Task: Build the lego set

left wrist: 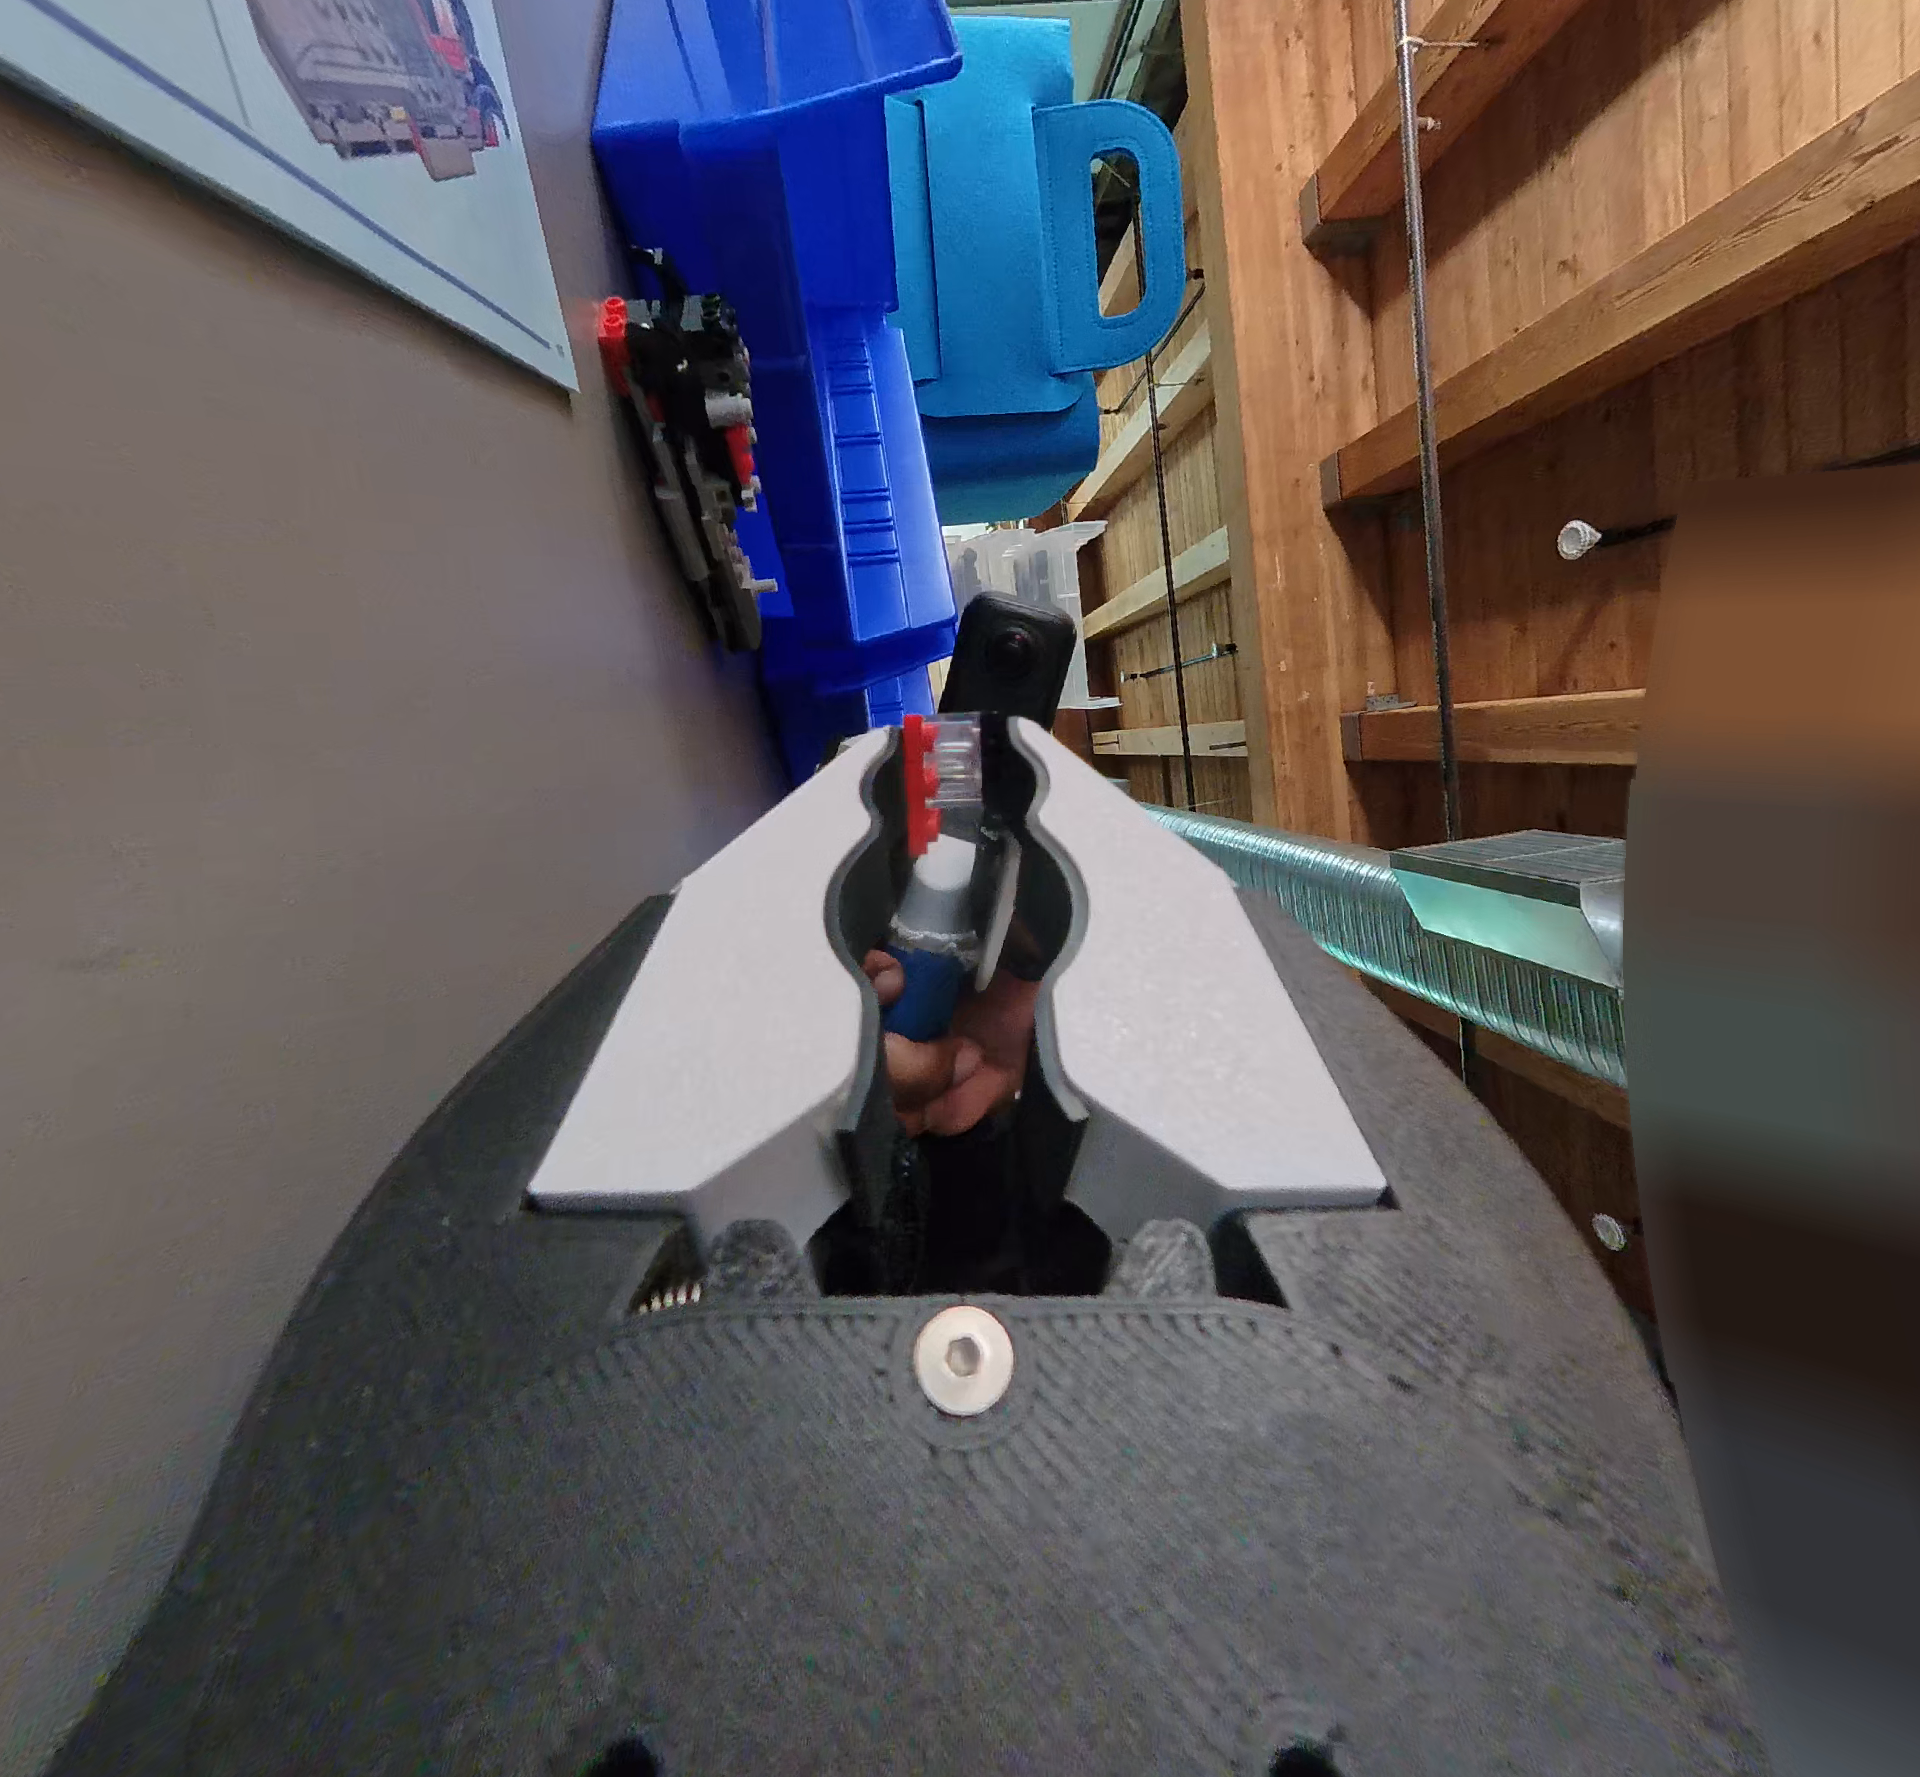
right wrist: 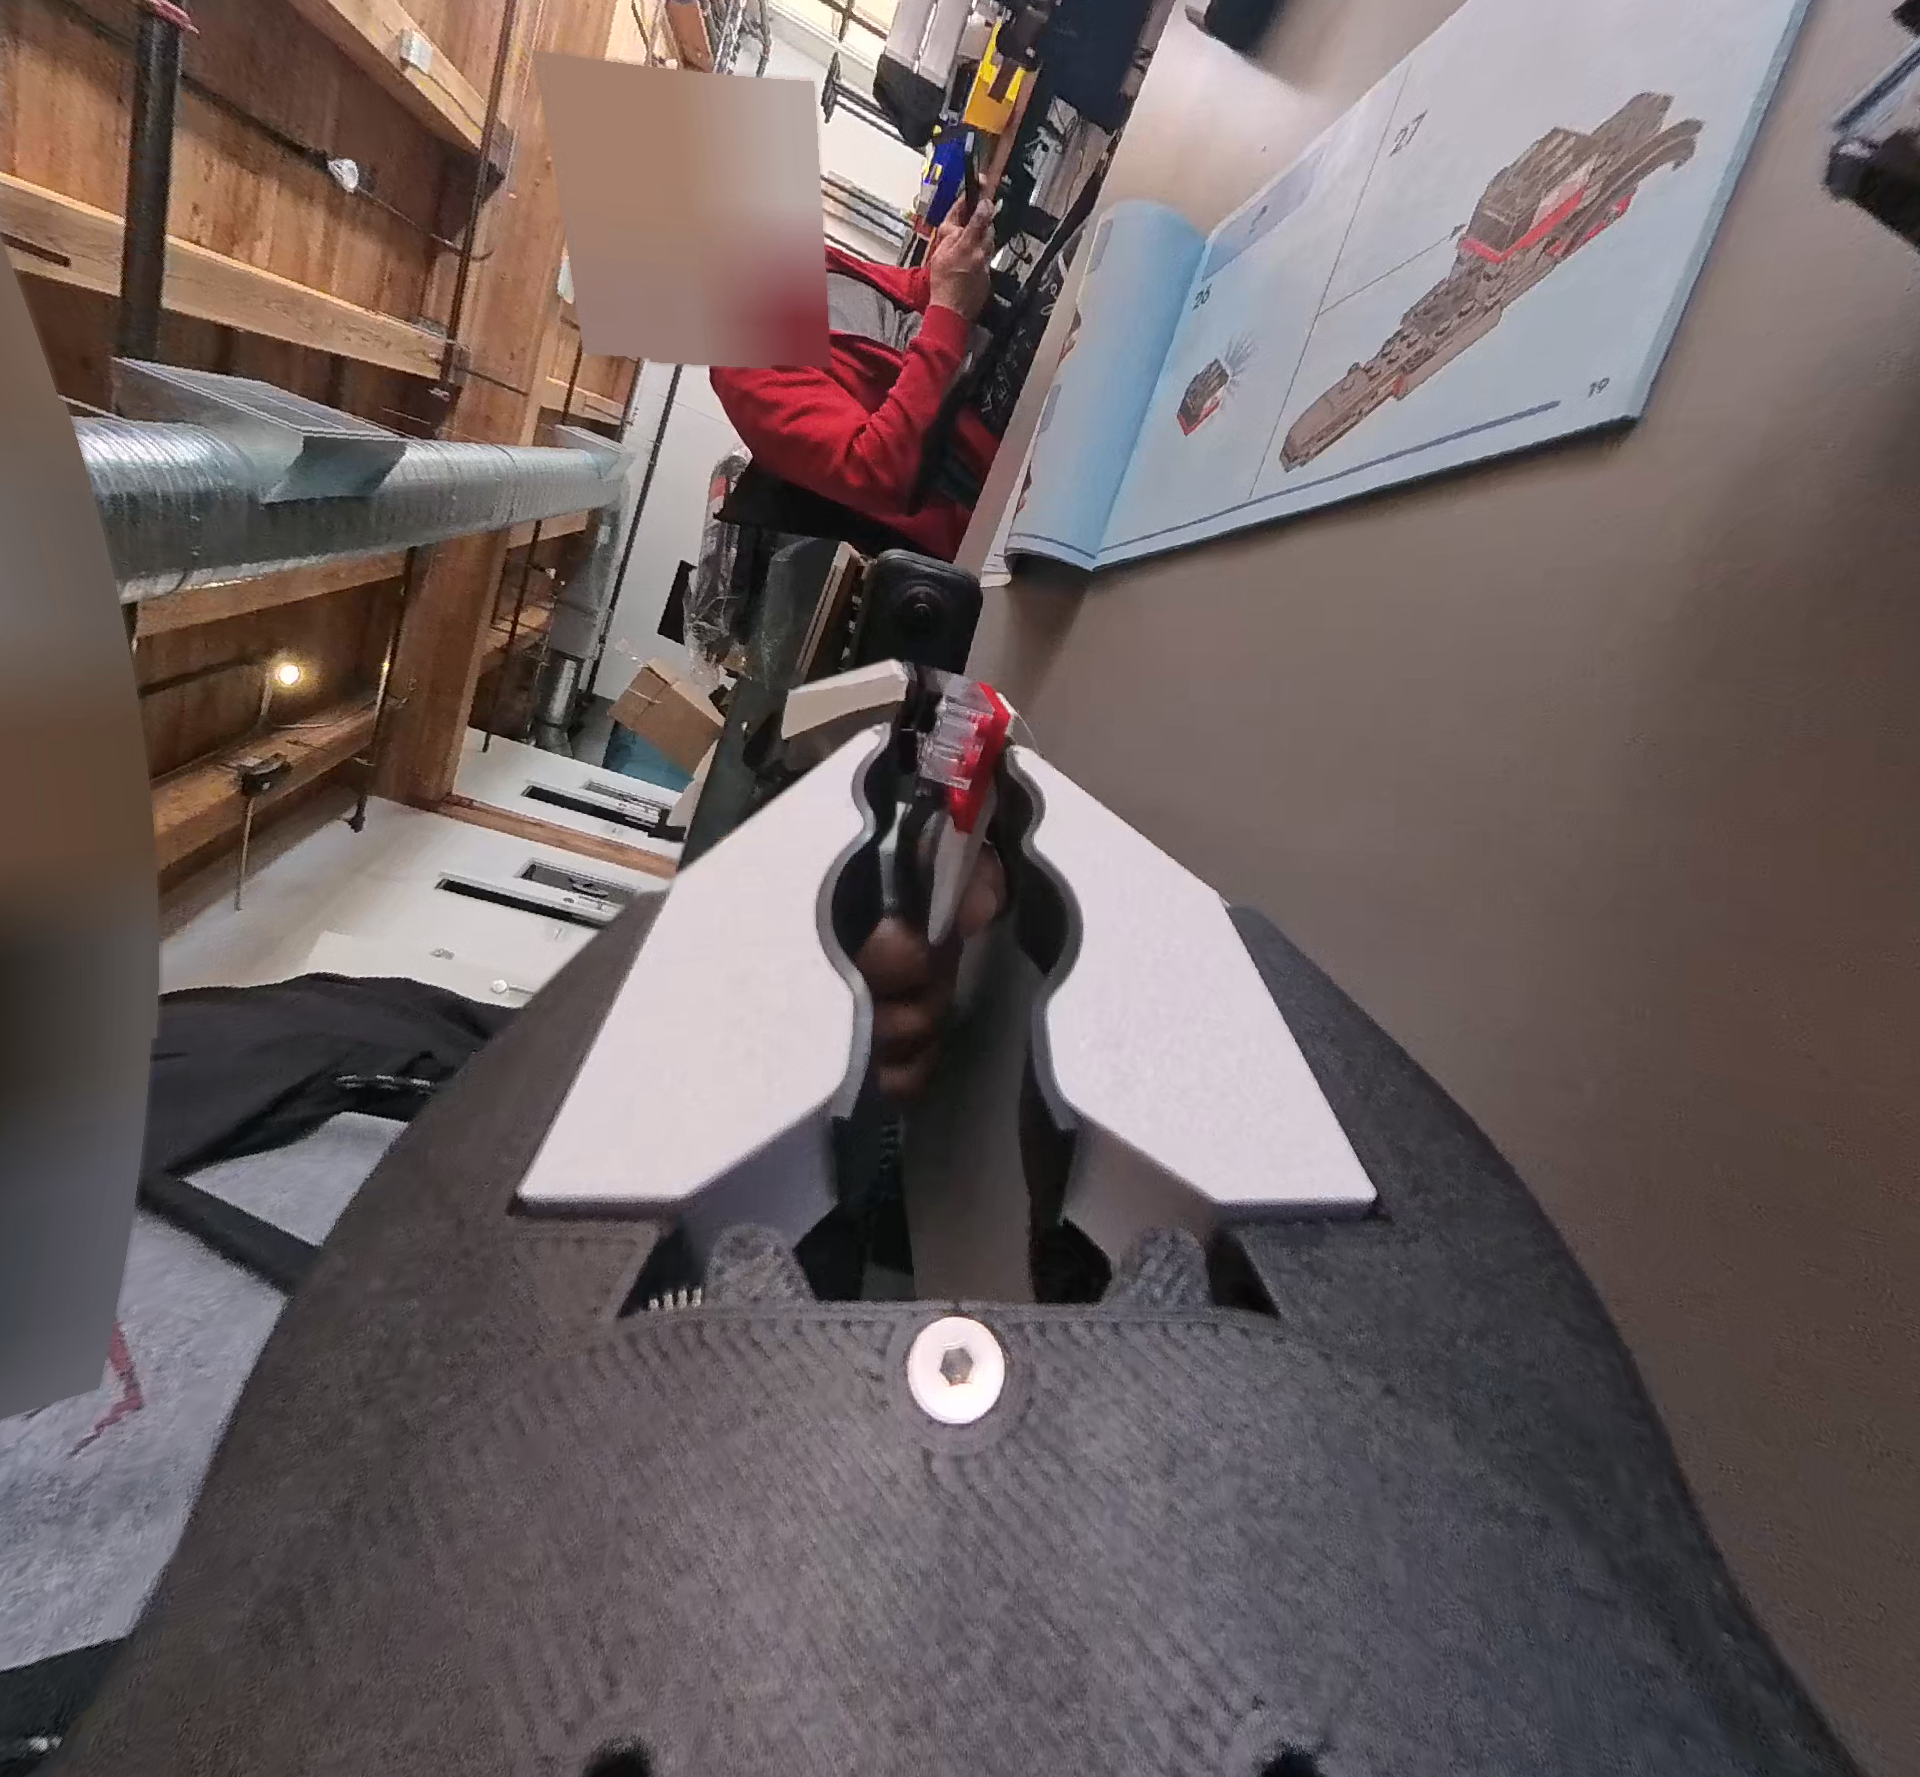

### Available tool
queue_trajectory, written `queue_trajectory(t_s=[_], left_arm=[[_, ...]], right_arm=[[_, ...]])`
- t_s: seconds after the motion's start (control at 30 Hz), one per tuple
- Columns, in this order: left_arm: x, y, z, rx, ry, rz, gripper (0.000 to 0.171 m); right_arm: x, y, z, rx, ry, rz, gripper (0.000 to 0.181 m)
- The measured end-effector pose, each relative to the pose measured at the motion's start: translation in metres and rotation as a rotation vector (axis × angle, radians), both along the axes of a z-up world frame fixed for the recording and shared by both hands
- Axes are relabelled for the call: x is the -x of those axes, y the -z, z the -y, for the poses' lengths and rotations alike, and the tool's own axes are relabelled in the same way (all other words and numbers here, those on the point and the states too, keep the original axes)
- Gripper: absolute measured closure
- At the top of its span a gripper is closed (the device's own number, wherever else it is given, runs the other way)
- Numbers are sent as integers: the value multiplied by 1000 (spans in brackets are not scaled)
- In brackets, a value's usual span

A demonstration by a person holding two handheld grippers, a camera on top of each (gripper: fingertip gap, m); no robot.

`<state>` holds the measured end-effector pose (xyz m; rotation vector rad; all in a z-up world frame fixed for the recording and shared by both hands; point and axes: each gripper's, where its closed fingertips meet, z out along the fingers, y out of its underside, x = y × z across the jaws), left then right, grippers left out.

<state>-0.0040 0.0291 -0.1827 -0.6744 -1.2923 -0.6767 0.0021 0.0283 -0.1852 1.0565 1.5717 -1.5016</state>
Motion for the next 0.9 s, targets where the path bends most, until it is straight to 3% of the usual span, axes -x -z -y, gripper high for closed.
queue_trajectory(t_s=[0.9], left_arm=[[-1, -14, 3, 81, -193, -123, 154]], right_arm=[[7, -16, 3, 129, 287, -45, 164]])
